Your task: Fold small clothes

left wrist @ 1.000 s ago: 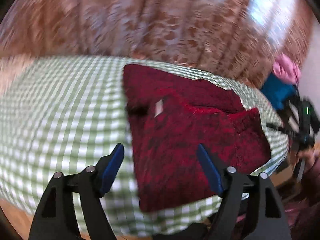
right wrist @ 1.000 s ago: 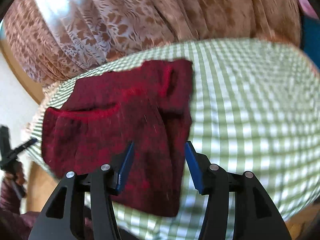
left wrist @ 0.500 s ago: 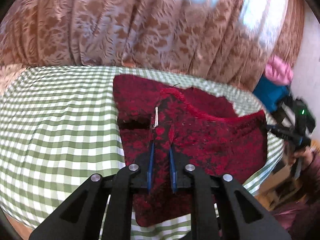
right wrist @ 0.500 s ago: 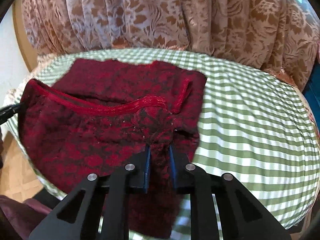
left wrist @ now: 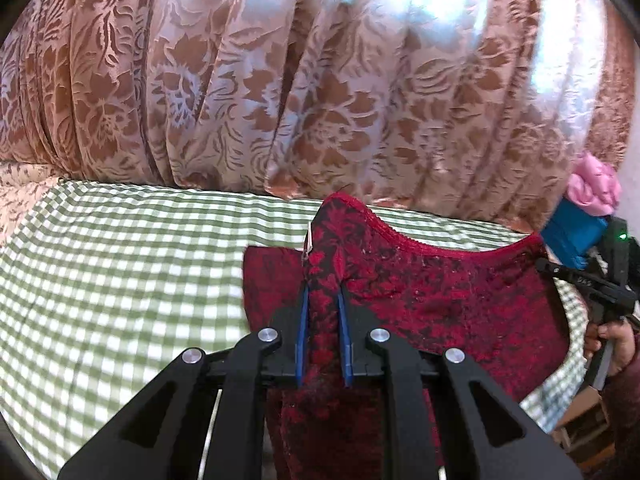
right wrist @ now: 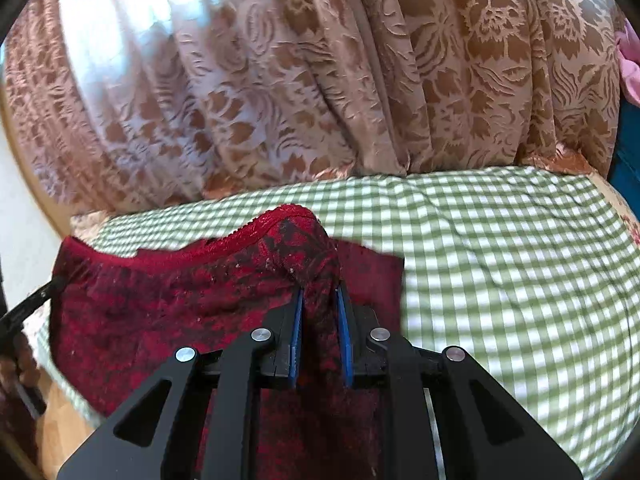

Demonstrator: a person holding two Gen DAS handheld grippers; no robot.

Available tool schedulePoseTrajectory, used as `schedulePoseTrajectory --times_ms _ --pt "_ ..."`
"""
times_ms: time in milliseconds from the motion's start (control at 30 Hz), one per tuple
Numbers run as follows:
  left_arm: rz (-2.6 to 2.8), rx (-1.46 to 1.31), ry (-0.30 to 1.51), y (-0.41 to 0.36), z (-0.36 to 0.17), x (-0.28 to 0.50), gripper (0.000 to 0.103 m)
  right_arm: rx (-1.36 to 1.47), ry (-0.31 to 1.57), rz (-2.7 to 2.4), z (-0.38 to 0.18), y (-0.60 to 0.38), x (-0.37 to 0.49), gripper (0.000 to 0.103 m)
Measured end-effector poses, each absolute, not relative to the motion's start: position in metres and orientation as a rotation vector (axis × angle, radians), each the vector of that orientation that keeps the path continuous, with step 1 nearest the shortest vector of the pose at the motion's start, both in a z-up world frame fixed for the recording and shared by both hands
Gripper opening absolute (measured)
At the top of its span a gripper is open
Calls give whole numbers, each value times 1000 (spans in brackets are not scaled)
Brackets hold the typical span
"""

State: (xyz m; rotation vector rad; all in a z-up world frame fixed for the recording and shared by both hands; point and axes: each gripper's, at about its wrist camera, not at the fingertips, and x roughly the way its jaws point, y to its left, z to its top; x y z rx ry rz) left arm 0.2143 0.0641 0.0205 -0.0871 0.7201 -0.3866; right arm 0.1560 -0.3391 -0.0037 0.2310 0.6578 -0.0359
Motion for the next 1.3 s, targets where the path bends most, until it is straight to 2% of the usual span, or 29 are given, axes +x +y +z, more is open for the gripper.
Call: schedulePoseTrajectory --times_ms 133,333,467,567,633,700,733,767,800,833,867,900,1133,1300 --pt "-321 -104 758 59 4 259 12 233 672 -93 -13 -344 199 15" --pt "-228 -72 840 42 -38 311 12 202 762 -192 -58 -352 255 15" --pt "-187 -61 930 38 -80 333 17 214 832 -237 -94 -363 280 15" --pt "-192 -82 907 42 -92 330 18 234 845 -220 -106 -370 287 16" --pt "-192 -74 910 41 -92 331 18 258 853 -209 -110 -374 289 20" --pt "-188 -91 923 42 -87 330 23 294 864 -188 -110 -378 290 25" --pt "-175 -98 918 44 -83 329 37 305 868 -174 -107 -380 288 27" --pt "-129 -102 901 47 -76 323 58 312 865 -164 -102 -381 285 32" --pt "-113 -111 889 52 -71 318 61 318 854 -157 -97 -379 280 38" --pt "-118 -132 880 56 -67 313 61 324 832 -150 -89 -380 273 43" --pt "-126 -152 873 61 -62 306 61 324 813 -148 -83 -379 267 59" --pt "-122 -156 856 66 -57 294 61 322 781 -143 -73 -379 253 66" --pt "-169 -225 843 95 -54 218 61 261 736 1 -45 -343 179 66" --pt "-188 -254 902 96 -76 180 61 187 770 91 -58 -304 132 66"
